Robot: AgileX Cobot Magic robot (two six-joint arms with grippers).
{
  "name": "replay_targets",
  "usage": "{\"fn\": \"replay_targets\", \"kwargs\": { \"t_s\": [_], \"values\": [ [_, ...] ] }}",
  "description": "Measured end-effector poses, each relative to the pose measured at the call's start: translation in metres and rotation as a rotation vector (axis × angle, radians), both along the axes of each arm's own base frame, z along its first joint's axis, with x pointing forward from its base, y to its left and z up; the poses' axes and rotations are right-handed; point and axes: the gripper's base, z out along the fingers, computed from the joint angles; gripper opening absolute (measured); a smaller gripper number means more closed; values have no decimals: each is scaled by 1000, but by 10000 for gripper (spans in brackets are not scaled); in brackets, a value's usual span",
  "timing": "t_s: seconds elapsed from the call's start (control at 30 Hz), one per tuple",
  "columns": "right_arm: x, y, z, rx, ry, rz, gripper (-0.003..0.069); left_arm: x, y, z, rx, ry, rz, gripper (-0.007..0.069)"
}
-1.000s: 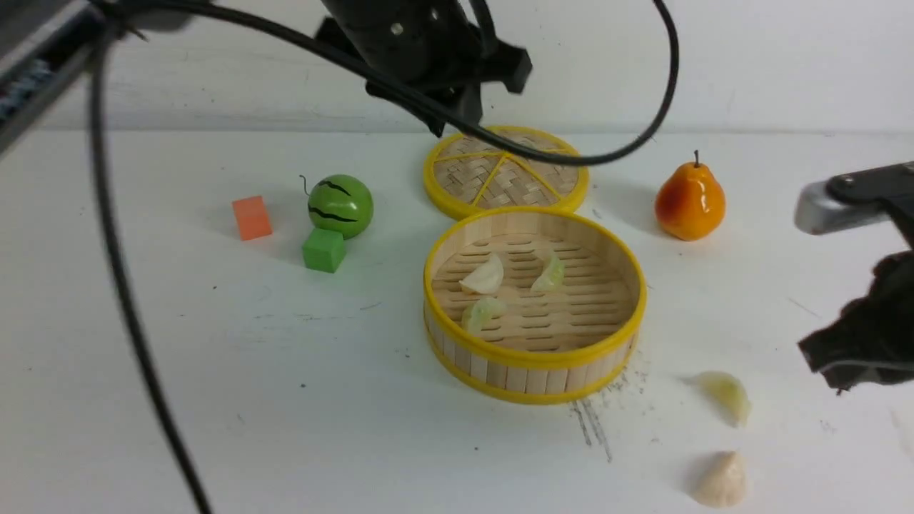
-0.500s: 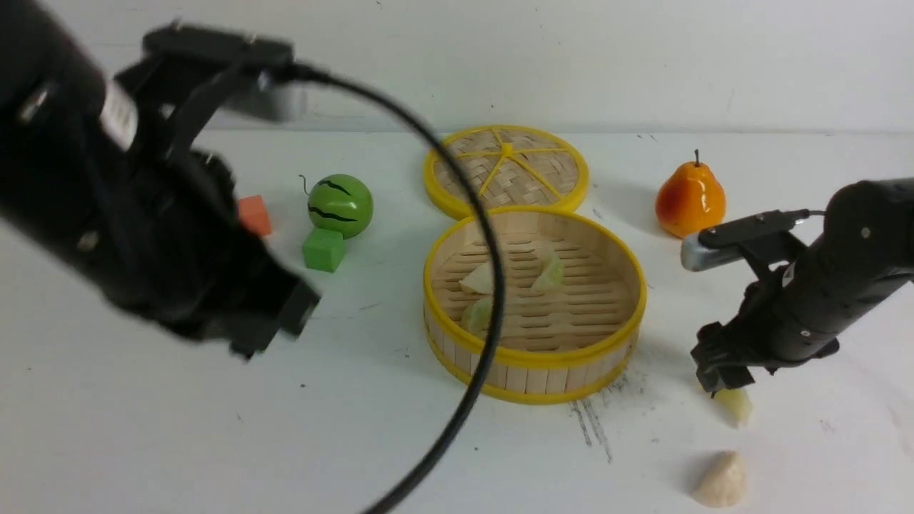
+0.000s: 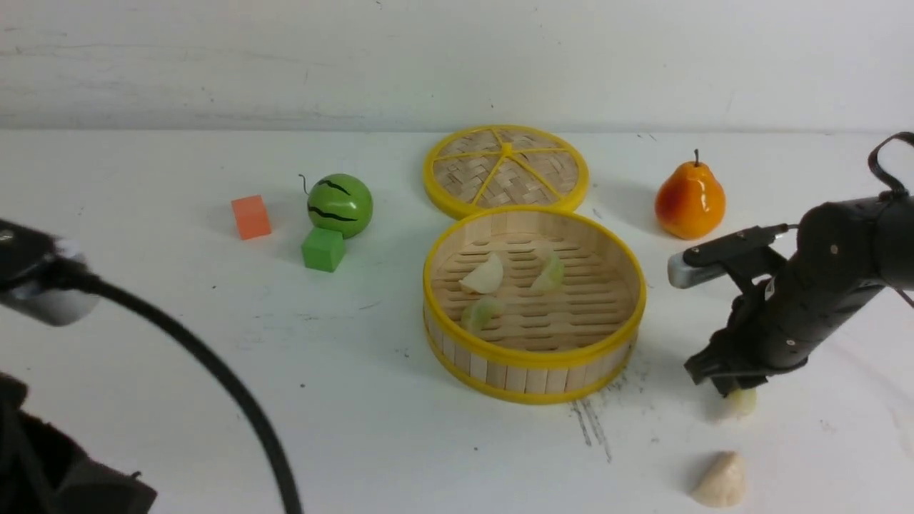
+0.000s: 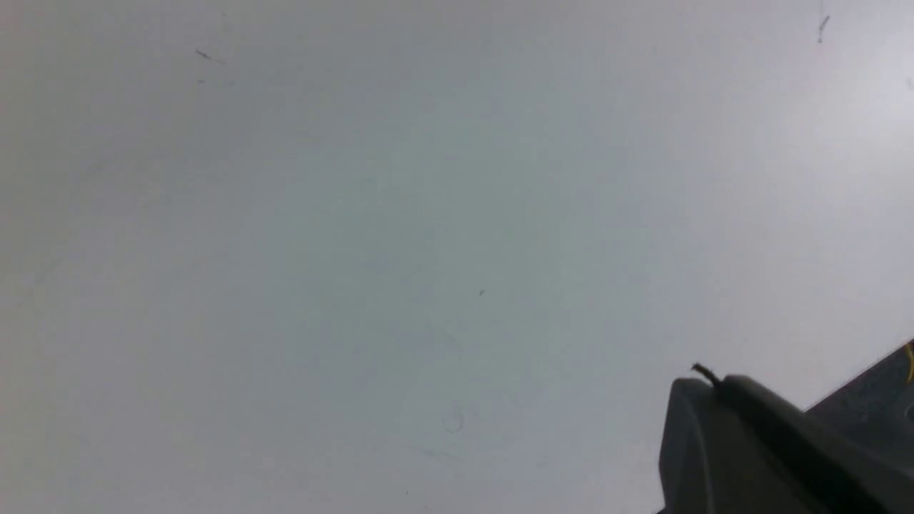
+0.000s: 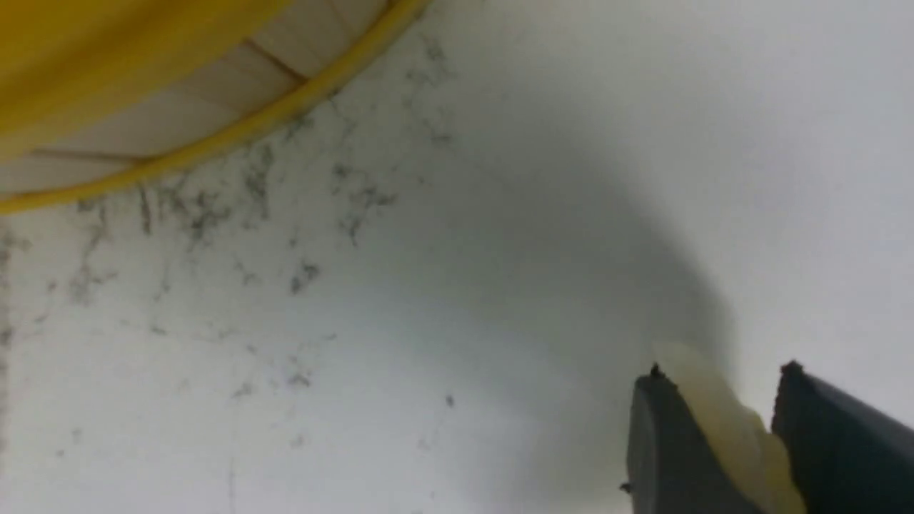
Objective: Put the dumplings into the steamer on the white table.
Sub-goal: 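Reach for and grasp a dumpling lying on the table beside the steamer, then place the dumpling in the bamboo steamer basket with the right gripper, then reach for and grasp a dumpling lying on the table beside the steamer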
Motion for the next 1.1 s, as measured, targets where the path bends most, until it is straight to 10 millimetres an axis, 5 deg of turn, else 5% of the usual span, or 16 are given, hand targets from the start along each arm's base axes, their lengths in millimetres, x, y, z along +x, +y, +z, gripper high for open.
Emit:
{"fn": "replay_targets", "kwargs": {
  "t_s": [0.17,0.3,0.47,0.8,0.93,1.1],
  "values": [
    [-2,40,95,104,-185,74,192,-26,15,19,-109,-158,6,-14],
    [-4,83,131,162,-251,176,192,-33,18,26,-163,-222,8,-14],
    [4,127,109,181,-244,259,192,-39,20,25,-170,-192,-2,-14],
    [28,145,31,174,-123,185,218,-76,38,1,-178,-142,-32,-14],
    [29,146,29,185,-108,156,335,-90,46,-5,-201,-183,-34,-14],
    [18,142,62,195,-37,114,465,-100,55,-6,-215,-250,-25,-14]
  ]
}}
